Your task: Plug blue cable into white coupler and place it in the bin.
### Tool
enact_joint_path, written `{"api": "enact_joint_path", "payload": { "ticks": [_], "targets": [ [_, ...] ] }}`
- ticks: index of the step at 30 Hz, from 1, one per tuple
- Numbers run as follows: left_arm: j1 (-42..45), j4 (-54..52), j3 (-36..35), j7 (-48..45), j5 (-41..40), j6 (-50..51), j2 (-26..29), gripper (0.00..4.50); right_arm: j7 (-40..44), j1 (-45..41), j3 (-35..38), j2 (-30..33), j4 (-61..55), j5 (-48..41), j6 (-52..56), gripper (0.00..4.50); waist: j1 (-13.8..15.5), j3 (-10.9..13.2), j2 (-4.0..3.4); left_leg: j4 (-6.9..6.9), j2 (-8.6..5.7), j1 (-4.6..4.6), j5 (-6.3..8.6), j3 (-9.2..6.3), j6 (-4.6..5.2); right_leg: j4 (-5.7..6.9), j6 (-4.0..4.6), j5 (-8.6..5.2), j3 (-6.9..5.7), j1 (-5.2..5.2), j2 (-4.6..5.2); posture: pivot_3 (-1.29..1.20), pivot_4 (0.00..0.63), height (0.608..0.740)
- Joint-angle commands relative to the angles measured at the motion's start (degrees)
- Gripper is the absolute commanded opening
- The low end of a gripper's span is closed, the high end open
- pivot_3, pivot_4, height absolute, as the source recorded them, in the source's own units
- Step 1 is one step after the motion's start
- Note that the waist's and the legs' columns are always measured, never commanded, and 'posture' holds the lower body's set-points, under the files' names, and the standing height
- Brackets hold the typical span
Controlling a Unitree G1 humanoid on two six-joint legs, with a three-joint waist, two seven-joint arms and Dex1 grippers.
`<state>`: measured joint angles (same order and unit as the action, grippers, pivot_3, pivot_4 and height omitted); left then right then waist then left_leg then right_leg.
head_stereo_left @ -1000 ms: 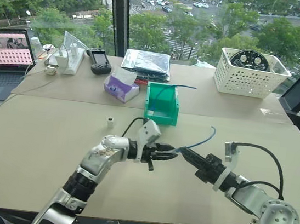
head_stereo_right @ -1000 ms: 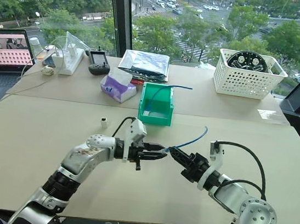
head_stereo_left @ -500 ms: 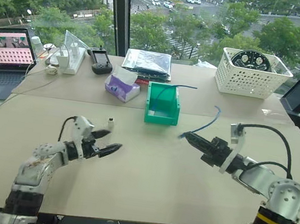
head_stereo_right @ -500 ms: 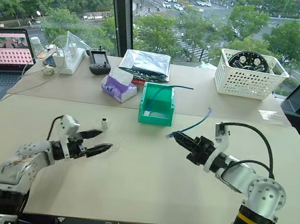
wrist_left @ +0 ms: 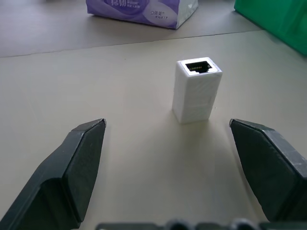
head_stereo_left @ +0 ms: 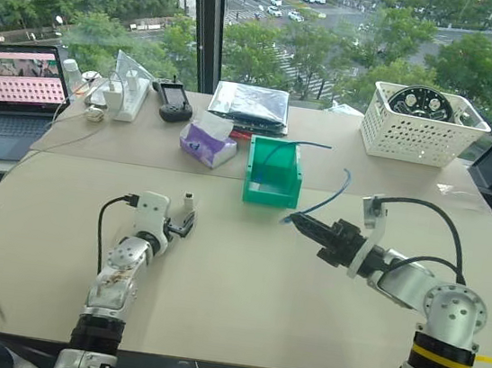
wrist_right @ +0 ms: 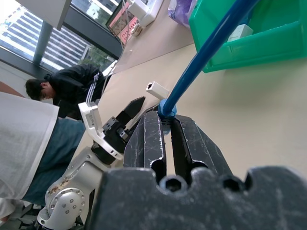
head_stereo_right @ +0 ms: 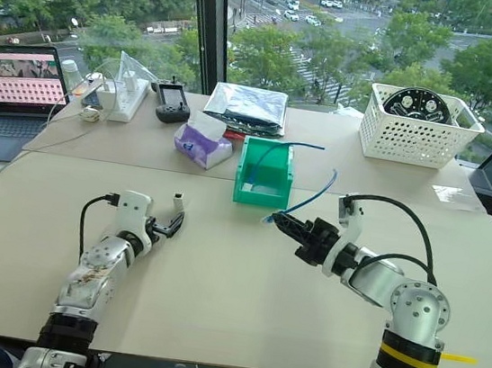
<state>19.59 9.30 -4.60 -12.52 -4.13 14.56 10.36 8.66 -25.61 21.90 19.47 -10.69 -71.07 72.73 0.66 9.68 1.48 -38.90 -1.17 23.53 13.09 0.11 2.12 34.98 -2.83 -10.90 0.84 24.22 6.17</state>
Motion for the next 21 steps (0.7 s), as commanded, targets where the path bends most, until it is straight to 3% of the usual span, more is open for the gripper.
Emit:
{"api": "enact_joint_path", "payload": {
  "ticks": [1, 5, 8, 11, 14, 17, 21],
  "targets": [
    [2.5, 3.7, 2.1, 1.6, 1.8, -1.9, -1.3, 4.45, -0.4, 0.8, 0.5, 0.6, -3.1, -2.0, -1.9, 0.0, 0.1, 0.0, 0.0, -0.01, 0.0, 0.0, 0.0, 0.0, 0.0, 0.0, 0.0, 0.0, 0.0, -0.01, 0.0, 0.0, 0.15, 0.736],
    [6.2, 9.1, 1.8, 3.5, 2.0, -1.8, -3.0, 4.45, -1.0, 1.4, 0.4, 0.7, -3.9, -2.2, -2.5, 0.0, 0.2, 0.0, 0.0, -0.05, -0.02, 0.01, -0.01, -0.02, 0.01, 0.0, -0.02, 0.01, -0.02, -0.04, 0.01, 0.0, 0.15, 0.736],
    [8.8, 12.9, 1.7, 3.4, 1.6, -1.2, -3.8, 3.8, -1.3, 1.6, 0.2, 0.8, -4.2, -2.4, -2.9, 0.0, 0.3, 0.0, 0.0, -0.08, -0.03, 0.0, -0.02, -0.02, 0.04, 0.01, -0.06, 0.02, -0.03, -0.06, 0.01, 0.0, 0.15, 0.736],
    [9.9, 14.4, 2.2, 2.5, 1.5, -1.4, -4.3, 2.66, -1.6, 1.7, 0.1, 1.1, -4.4, -2.6, -3.2, 0.0, 0.2, 0.0, 0.0, -0.08, -0.03, -0.02, -0.04, -0.02, 0.05, 0.01, -0.09, 0.01, -0.04, -0.08, 0.01, 0.0, 0.15, 0.736],
    [9.3, 12.9, 3.1, -0.1, 1.0, -0.7, -4.2, 1.8, -2.0, 2.0, 0.1, 1.5, -4.7, -3.0, -3.4, 0.0, 0.2, 0.0, 0.0, -0.07, -0.03, -0.02, -0.04, -0.02, 0.05, 0.0, -0.07, 0.02, -0.04, -0.08, 0.01, 0.0, 0.15, 0.736],
    [8.0, 9.1, 4.9, -7.9, -1.9, 3.3, -2.9, 0.71, -2.7, 2.4, 0.0, 1.7, -5.2, -3.2, -3.8, 0.0, 0.2, 0.0, -0.01, -0.07, -0.04, 0.0, -0.04, -0.01, 0.05, -0.01, -0.07, 0.03, -0.04, -0.08, 0.01, 0.0, 0.15, 0.736],
    [7.8, -1.3, 8.8, -19.2, -9.8, 19.4, -0.3, 0.69, -4.9, 4.3, -1.6, 0.3, -7.9, -2.8, -4.5, 0.0, 0.1, 0.0, -0.01, -0.04, -0.04, 0.14, -0.03, -0.03, 0.06, -0.04, -0.07, 0.02, -0.04, 0.01, 0.02, 0.0, 0.15, 0.736]
  ]
}}
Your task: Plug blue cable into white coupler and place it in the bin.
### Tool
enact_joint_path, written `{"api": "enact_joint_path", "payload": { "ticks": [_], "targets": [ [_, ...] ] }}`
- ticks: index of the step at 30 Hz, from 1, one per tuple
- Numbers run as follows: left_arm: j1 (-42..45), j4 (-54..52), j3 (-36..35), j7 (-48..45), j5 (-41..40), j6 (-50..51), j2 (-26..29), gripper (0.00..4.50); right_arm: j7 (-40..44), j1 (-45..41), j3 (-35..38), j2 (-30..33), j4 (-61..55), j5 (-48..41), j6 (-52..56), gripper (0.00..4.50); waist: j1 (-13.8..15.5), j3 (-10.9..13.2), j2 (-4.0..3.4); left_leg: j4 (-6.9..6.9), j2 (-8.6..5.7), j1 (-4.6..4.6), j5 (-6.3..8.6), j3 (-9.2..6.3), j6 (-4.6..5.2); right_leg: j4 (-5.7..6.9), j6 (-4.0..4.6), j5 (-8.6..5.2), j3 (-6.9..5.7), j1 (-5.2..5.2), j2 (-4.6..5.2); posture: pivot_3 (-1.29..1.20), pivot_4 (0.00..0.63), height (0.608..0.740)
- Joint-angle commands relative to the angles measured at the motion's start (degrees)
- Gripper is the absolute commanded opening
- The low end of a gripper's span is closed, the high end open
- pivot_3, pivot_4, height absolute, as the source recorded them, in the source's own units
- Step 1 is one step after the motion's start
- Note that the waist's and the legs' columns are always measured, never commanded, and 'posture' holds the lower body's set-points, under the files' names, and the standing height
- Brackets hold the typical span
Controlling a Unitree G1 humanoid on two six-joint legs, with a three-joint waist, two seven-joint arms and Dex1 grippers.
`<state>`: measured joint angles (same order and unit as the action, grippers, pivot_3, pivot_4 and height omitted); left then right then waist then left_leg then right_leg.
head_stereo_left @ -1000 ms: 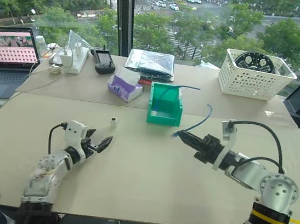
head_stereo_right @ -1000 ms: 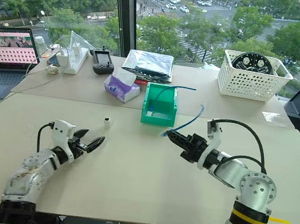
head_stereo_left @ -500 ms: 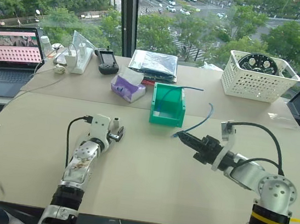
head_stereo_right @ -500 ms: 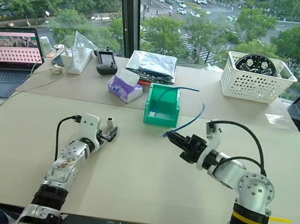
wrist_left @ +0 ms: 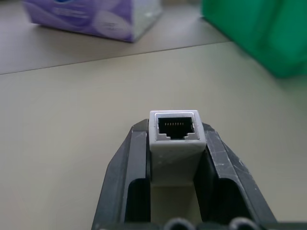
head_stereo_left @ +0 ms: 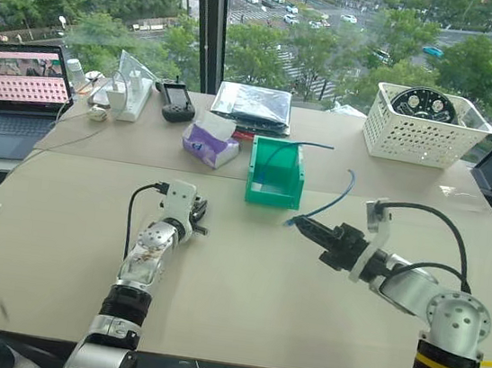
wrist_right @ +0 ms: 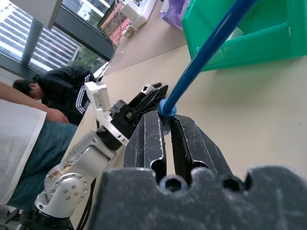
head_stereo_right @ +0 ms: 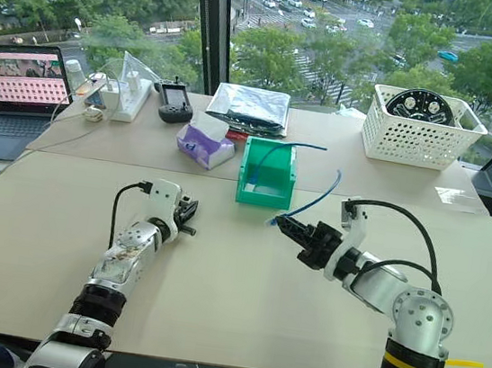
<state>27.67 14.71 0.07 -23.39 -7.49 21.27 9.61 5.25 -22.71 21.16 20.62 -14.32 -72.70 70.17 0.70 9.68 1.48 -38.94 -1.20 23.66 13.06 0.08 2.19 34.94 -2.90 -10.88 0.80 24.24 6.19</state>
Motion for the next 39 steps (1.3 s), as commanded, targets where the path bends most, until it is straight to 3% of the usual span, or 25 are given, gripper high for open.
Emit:
{"api": "enact_joint_path", "payload": {
  "ticks": [1, 11, 39],
  "targets": [
    [0.0, -8.8, 4.5, -10.1, -8.4, 16.4, 0.8, 0.69, -2.0, 2.0, -1.5, -1.2, -5.1, -1.1, -2.1, 0.0, 0.0, 0.0, 0.0, 0.0, 0.0, 0.03, 0.0, -0.03, 0.01, -0.01, 0.0, 0.0, -0.02, 0.01, 0.0, 0.0, 0.15, 0.736],
    [5.4, -21.0, 17.4, -18.6, -12.7, 36.5, 7.2, 0.69, -4.9, 4.6, -8.5, -2.7, -9.5, 3.0, -4.2, 0.0, -1.4, 0.0, 0.0, 0.0, 0.06, 0.08, 0.01, -0.05, 0.03, -0.01, -0.12, -0.1, -0.02, 0.1, -0.11, 0.0, 0.15, 0.736],
    [9.3, -24.6, 27.0, -12.7, -5.8, 39.6, 11.4, 0.69, -7.3, 7.8, -15.1, 0.6, -11.3, 7.0, -0.2, 0.0, -1.4, 0.0, 0.01, 0.03, 0.08, -0.02, 0.01, -0.04, 0.02, 0.0, -0.32, -0.25, 0.04, 0.06, -0.13, 0.0, 0.15, 0.736]
  ]
}}
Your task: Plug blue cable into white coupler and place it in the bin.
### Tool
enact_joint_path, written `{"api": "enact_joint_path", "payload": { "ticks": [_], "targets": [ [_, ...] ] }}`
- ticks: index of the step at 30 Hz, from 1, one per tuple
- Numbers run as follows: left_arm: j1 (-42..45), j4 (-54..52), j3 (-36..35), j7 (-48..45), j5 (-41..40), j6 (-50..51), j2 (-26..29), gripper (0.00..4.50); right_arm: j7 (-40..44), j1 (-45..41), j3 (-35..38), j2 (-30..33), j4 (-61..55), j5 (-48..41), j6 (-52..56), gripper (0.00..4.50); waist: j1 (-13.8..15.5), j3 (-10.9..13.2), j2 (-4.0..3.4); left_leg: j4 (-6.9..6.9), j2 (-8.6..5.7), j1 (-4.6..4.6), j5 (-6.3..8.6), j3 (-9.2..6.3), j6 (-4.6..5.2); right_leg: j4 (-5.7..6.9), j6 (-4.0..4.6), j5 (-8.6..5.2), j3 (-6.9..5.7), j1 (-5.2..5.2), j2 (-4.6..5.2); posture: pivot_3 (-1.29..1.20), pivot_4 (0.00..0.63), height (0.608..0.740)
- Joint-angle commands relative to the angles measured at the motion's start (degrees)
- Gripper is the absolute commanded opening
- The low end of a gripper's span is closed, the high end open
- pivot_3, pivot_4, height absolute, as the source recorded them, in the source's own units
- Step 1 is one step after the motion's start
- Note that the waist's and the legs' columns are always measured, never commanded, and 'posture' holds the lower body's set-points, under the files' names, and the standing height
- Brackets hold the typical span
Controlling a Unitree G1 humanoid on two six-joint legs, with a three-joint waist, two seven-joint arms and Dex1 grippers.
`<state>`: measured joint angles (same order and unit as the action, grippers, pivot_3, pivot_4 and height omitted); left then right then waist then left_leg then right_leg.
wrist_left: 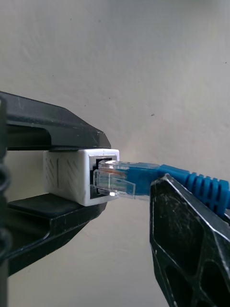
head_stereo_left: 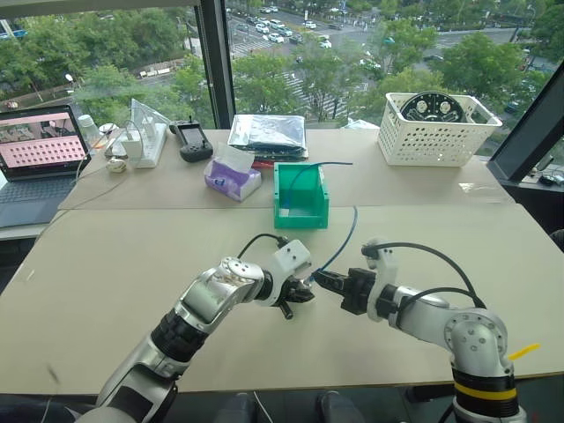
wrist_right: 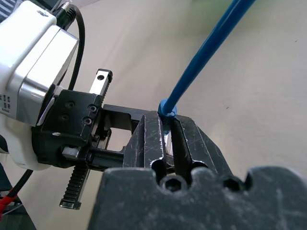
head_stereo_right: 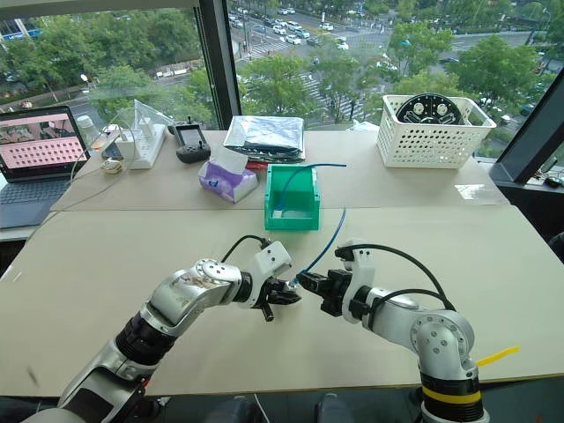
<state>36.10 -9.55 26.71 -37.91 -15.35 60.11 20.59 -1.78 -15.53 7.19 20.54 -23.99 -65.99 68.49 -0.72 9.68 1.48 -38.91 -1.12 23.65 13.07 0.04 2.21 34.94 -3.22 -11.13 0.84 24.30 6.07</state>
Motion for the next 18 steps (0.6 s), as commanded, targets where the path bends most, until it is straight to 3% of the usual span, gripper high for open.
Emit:
{"api": "enact_joint_path", "payload": {
  "ticks": [1, 11, 18],
  "targets": [
    [1.1, -0.3, 0.2, 2.0, 1.9, 1.1, 0.1, 0.69, -0.3, 0.6, -1.7, 0.9, -1.8, 0.7, 1.7, 0.0, 0.0, 0.0, 0.0, 0.0, 0.0, -0.01, 0.0, 0.0, 0.0, 0.0, 0.0, 0.0, 0.0, -0.01, 0.0, 0.0, 0.15, 0.736],
    [4.2, 0.1, -0.3, 6.3, 1.8, 6.3, -4.4, 0.69, -0.4, 1.0, -8.4, 1.6, -3.9, 6.8, 3.9, 0.0, 0.0, 0.0, 0.03, -0.01, 0.0, -0.2, 0.0, 0.0, 0.0, 0.01, -0.06, -0.04, 0.01, -0.16, 0.0, 0.0, 0.15, 0.736],
    [4.5, 0.7, -0.4, 8.4, 1.8, 8.0, -7.1, 0.69, 0.3, 1.6, -9.1, -0.3, -4.3, 6.6, 6.1, 0.0, 0.5, -0.2, 0.06, -0.04, -0.01, -0.33, 0.0, 0.0, 0.0, 0.01, -0.08, -0.05, 0.01, -0.28, 0.01, 0.0, 0.15, 0.736]
  ]
}}
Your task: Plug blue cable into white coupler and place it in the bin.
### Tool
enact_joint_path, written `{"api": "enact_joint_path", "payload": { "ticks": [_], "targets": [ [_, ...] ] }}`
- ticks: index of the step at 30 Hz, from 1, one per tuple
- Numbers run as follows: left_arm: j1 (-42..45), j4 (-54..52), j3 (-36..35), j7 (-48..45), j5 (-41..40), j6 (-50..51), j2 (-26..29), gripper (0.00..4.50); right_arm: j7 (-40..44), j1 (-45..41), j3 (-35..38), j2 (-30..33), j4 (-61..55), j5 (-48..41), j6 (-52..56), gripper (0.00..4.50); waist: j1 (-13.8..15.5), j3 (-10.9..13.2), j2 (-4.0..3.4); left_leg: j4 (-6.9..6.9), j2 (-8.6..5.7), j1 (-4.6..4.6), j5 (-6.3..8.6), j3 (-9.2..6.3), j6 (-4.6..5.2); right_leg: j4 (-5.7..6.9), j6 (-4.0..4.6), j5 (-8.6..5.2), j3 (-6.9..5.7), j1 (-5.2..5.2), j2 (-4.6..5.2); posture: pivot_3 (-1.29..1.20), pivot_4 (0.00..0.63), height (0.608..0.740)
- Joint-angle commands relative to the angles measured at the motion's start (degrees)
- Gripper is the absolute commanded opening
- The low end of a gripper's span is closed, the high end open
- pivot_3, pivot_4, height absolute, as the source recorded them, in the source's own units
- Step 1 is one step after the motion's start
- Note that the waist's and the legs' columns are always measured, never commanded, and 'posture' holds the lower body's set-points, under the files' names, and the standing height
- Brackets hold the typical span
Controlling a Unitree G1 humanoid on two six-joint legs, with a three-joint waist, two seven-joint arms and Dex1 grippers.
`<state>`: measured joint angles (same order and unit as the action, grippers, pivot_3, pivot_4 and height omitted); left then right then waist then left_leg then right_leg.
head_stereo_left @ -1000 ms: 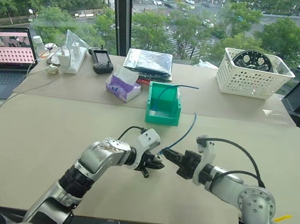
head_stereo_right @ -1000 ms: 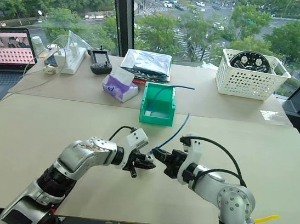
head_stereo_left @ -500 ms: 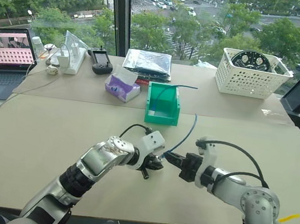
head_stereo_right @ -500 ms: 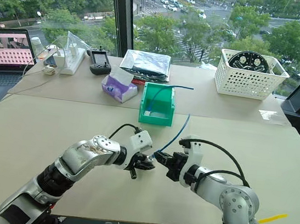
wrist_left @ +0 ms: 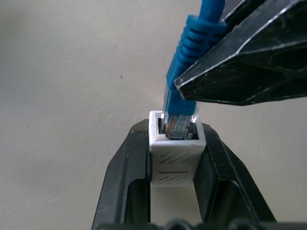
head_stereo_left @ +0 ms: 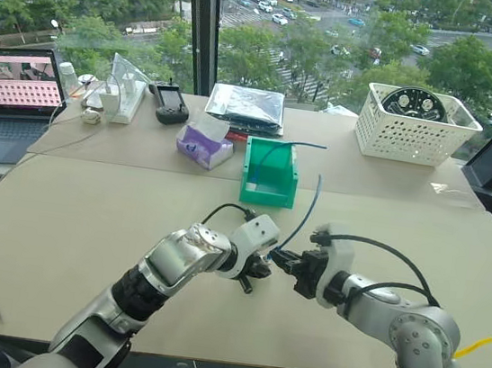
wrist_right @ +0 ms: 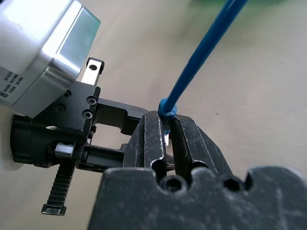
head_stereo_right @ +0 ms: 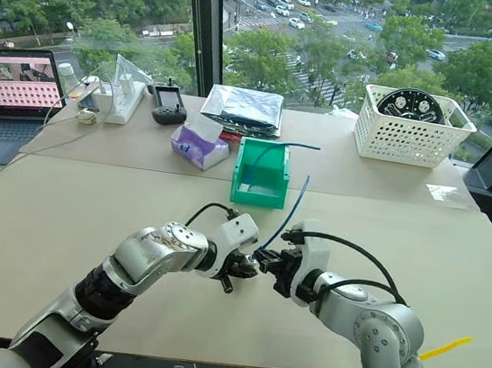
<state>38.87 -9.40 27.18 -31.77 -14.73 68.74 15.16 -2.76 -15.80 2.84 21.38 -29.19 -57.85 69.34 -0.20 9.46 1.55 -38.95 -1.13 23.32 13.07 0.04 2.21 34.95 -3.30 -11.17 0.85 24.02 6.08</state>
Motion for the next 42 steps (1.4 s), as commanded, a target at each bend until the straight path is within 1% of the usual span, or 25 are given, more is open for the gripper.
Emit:
{"api": "enact_joint_path", "payload": {
  "ticks": [1, 3, 12, 16, 20, 24, 30, 37, 40, 42],
  "targets": [
    [1.8, 0.6, -1.0, 2.3, 1.1, -0.6, -1.8, 0.69, 1.6, 2.4, -4.7, -1.7, 1.8, -1.5, 5.3, 0.0, 0.1, 0.0, -0.02, 0.0, 0.0, -0.01, 0.0, 0.0, 0.0, 0.0, 0.0, 0.0, 0.0, 0.0, 0.0, 0.0, 0.15, 0.736],
    [1.9, 0.4, -0.9, 2.6, 1.1, -0.4, -2.0, 0.69, 3.1, 3.4, -6.1, -0.8, 3.0, 0.1, 5.6, 0.0, 0.2, -0.1, -0.02, 0.0, 0.0, -0.01, 0.0, 0.0, 0.0, 0.0, 0.0, 0.0, 0.0, -0.01, 0.0, 0.0, 0.15, 0.736],
    [1.3, 0.0, -0.9, 3.6, 1.2, -0.4, -2.4, 0.69, 7.9, 3.4, -6.5, 0.0, 6.4, 1.6, 6.8, 0.0, 0.3, -0.4, 0.0, 0.01, 0.01, -0.07, 0.0, 0.0, 0.0, -0.03, 0.0, -0.02, 0.0, -0.07, 0.0, 0.0, 0.15, 0.736],
    [1.0, -0.2, -1.3, 4.2, 1.2, -0.5, -2.6, 0.69, 8.9, 4.1, -5.7, -1.0, 6.9, 0.7, 8.0, 0.0, 0.4, -0.5, 0.04, 0.01, 0.01, -0.08, 0.0, -0.01, 0.0, -0.04, 0.0, -0.02, 0.0, -0.08, 0.0, 0.0, 0.15, 0.736],
    [0.8, -0.2, -1.1, 4.3, 1.2, -0.8, -2.7, 0.69, 10.9, 3.9, -7.2, -0.2, 7.9, 1.0, 8.9, 0.0, 0.4, -0.6, 0.07, 0.02, 0.02, -0.08, 0.0, 0.0, 0.0, -0.05, 0.02, -0.03, -0.01, -0.08, 0.01, 0.0, 0.15, 0.736],
    [0.4, -0.4, -1.5, 4.7, 1.1, -1.0, -3.0, 0.69, 12.8, 5.2, -6.2, -0.9, 10.6, -1.0, 11.1, 0.0, 0.4, -1.0, 0.18, 0.06, 0.02, -0.09, 0.01, -0.01, 0.0, -0.07, 0.02, -0.06, -0.01, -0.09, 0.01, 0.0, 0.15, 0.736],
    [-0.2, -1.0, -1.8, 5.2, 1.0, -0.6, -3.2, 0.69, 15.2, 5.8, -6.9, 0.0, 11.8, -0.6, 12.1, 0.0, 0.5, -1.4, 0.17, 0.11, 0.03, -0.1, 0.02, -0.02, 0.0, -0.13, 0.03, -0.09, -0.02, -0.09, 0.01, 0.0, 0.15, 0.736],
    [-0.2, -1.0, -2.2, 5.7, 0.9, -0.3, -3.7, 0.69, 17.6, 3.8, -11.8, 1.1, 13.9, 2.9, 11.5, 0.0, 0.5, -1.6, 0.15, 0.16, 0.04, -0.14, 0.04, -0.02, 0.02, -0.17, 0.11, -0.17, -0.03, -0.14, 0.01, 0.0, 0.15, 0.736],
    [0.9, 0.9, -3.2, 6.5, 0.9, -0.8, -5.4, 0.69, 19.6, 2.1, -15.2, 2.2, 15.2, 5.6, 10.4, 0.0, 0.5, -1.6, 0.14, 0.17, 0.04, -0.23, 0.04, -0.02, 0.02, -0.19, 0.14, -0.2, -0.05, -0.26, 0.01, 0.0, 0.15, 0.736],
    [1.8, 2.0, -3.7, 7.0, 0.9, -1.2, -6.4, 0.69, 20.6, 1.3, -16.9, 2.4, 15.9, 7.7, 9.4, 0.0, 0.5, -1.6, 0.12, 0.18, 0.05, -0.48, 0.05, -0.07, 0.02, -0.28, 0.24, -0.27, -0.11, -0.58, 0.01, 0.0, 0.15, 0.736]
  ]
}}
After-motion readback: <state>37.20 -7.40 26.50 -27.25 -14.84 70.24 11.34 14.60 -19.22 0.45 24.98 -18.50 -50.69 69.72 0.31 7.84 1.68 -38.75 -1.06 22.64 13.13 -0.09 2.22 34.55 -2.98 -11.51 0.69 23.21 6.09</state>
